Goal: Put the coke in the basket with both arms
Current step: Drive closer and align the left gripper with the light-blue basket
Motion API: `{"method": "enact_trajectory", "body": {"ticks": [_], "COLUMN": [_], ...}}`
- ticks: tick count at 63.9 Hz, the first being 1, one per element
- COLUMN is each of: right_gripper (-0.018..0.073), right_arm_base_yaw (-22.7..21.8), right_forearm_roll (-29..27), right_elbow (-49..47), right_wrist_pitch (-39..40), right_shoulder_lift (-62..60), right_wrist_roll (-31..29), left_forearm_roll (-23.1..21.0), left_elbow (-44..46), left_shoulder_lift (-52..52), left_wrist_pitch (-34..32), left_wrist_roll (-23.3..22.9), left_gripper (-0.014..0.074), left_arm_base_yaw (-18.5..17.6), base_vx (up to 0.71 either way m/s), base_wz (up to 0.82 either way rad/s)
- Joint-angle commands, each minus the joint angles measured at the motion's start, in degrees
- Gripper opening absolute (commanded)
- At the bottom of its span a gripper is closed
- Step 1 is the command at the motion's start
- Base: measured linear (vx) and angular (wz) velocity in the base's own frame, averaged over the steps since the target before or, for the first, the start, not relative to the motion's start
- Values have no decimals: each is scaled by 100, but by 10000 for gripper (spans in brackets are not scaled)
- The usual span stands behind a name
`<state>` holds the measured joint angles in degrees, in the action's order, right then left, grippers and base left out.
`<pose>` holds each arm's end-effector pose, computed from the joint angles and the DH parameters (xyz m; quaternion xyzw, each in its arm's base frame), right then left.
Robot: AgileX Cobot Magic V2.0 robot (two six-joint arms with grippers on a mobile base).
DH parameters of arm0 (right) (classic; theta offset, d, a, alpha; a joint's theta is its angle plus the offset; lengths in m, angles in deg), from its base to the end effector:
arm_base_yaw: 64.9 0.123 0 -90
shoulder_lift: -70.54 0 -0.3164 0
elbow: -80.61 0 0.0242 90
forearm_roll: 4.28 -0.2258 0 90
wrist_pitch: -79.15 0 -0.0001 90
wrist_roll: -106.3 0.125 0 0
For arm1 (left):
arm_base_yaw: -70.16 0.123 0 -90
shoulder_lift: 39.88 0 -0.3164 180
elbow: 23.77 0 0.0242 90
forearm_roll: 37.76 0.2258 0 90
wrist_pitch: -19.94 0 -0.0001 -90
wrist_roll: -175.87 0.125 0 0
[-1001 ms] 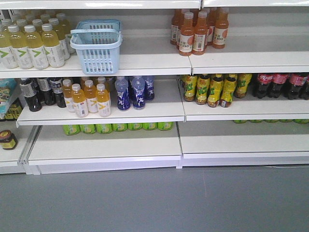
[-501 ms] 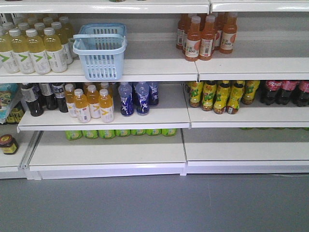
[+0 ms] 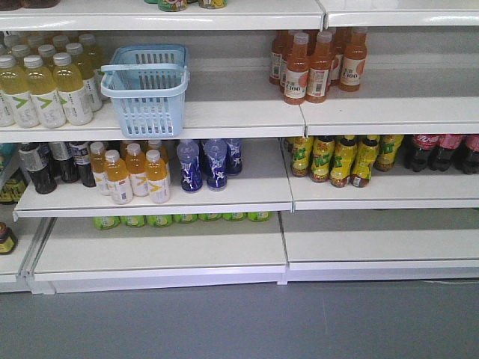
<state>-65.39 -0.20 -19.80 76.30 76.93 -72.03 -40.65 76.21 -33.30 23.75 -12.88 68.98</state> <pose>0.0341 -0.0007 0.2007 -0.0104 0.6997 -0.0193 0.7141 0.0346 -0.0011 0.1958 -0.0635 0.7068 -0.0798 0.7001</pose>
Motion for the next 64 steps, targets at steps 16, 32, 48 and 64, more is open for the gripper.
{"method": "enact_trajectory", "body": {"ticks": [16, 32, 48, 64], "right_gripper": [-10, -10, -10, -10], "right_arm_base_yaw": [6, 6, 6, 6], "right_forearm_roll": [28, 28, 28, 28], "right_elbow": [47, 47, 47, 47], "right_wrist_pitch": [442, 442, 442, 442], "right_shoulder_lift": [32, 32, 32, 32], "right_wrist_roll": [-26, -26, -26, -26], "left_forearm_roll": [-43, -43, -43, -43], "left_elbow": [162, 162, 162, 162], "left_shoulder_lift": [-112, -112, -112, -112], "left_wrist_pitch": [-414, -414, -414, -414], "left_wrist_roll": [-35, -35, -35, -35], "left_gripper": [-6, -6, -6, -6], "left_arm_base_yaw": [9, 9, 9, 9], "base_vx": [13, 12, 10, 8], "base_wz": [0, -1, 0, 0]}}
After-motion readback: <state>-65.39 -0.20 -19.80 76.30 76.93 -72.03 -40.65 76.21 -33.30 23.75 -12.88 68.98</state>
